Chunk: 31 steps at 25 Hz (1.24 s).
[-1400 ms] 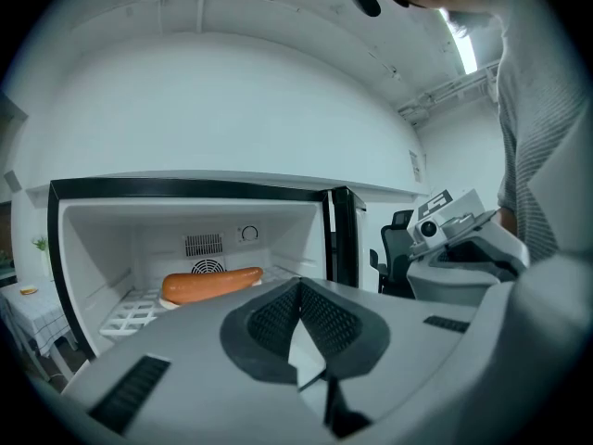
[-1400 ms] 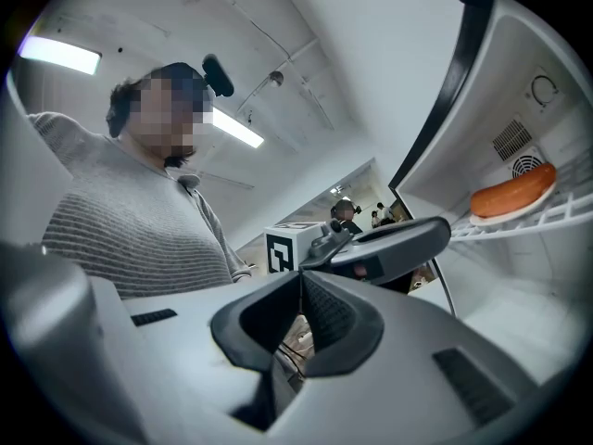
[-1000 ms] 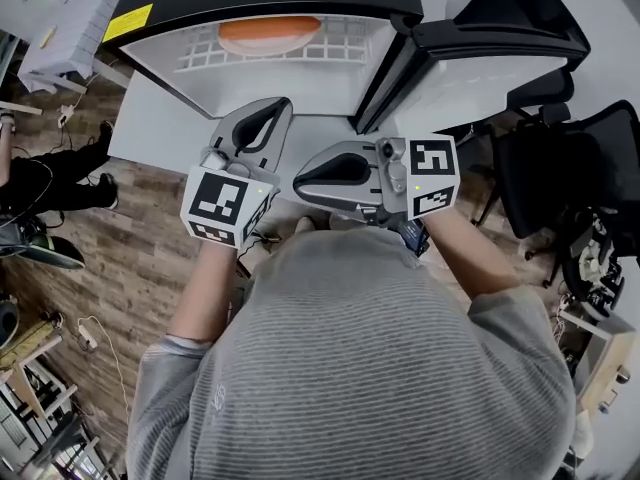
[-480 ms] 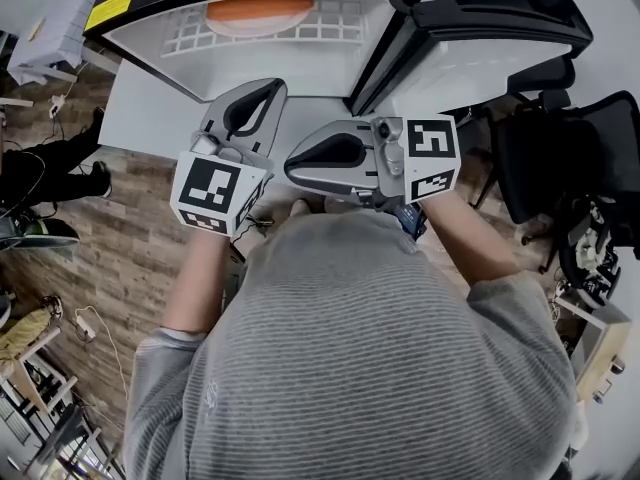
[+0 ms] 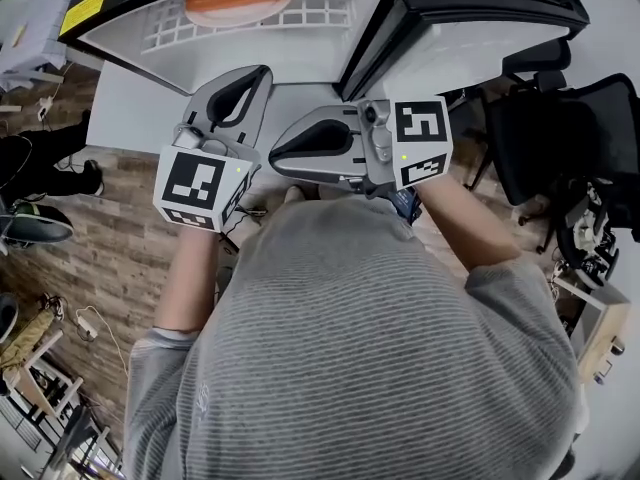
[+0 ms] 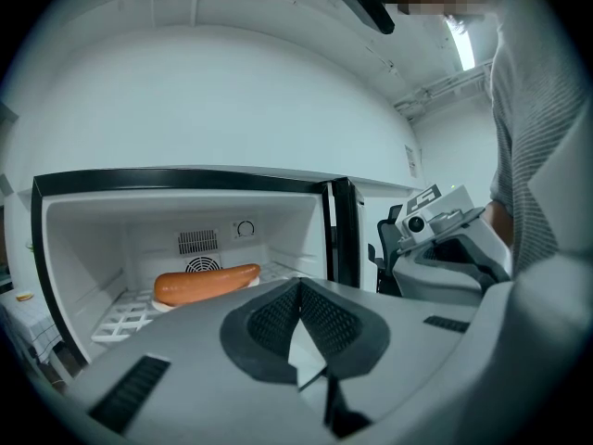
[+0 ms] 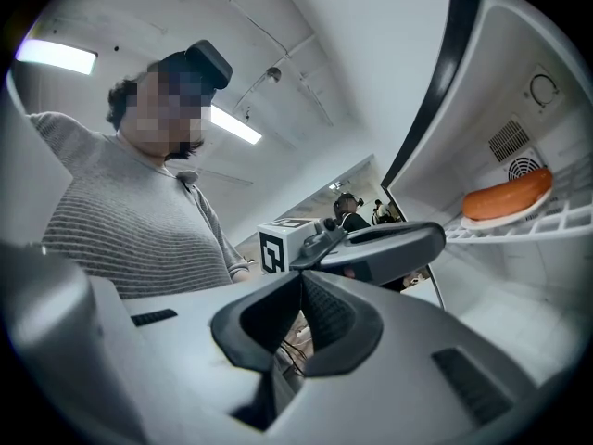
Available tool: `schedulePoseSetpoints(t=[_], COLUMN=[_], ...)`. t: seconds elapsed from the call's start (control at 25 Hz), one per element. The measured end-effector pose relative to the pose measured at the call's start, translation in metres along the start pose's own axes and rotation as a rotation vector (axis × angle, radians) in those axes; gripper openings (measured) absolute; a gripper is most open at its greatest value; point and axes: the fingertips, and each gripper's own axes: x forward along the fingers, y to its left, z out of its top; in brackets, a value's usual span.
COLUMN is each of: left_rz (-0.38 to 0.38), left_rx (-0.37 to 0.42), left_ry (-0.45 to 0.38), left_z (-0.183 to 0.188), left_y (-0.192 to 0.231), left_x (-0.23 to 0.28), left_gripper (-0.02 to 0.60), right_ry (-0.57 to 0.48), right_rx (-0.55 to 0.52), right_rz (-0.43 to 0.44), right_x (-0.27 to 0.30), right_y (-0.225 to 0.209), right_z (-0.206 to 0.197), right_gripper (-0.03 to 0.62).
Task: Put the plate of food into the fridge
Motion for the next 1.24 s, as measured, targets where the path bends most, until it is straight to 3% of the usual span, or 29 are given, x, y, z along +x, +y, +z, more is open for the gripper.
schedulePoseSetpoints(t=[1.24], left_rz=[-0.027], left_rx=[0.027], left_ry=[0.014], left_z=[0.000], left_y=[-0.008], left_x=[0.006], left_gripper=[0.011], right_ry=[0.017], right_rx=[-0.036], right_rz=[-0.036], right_x=[-0.012], right_y=[0.011], right_z=[0.006], right_gripper=[0.014])
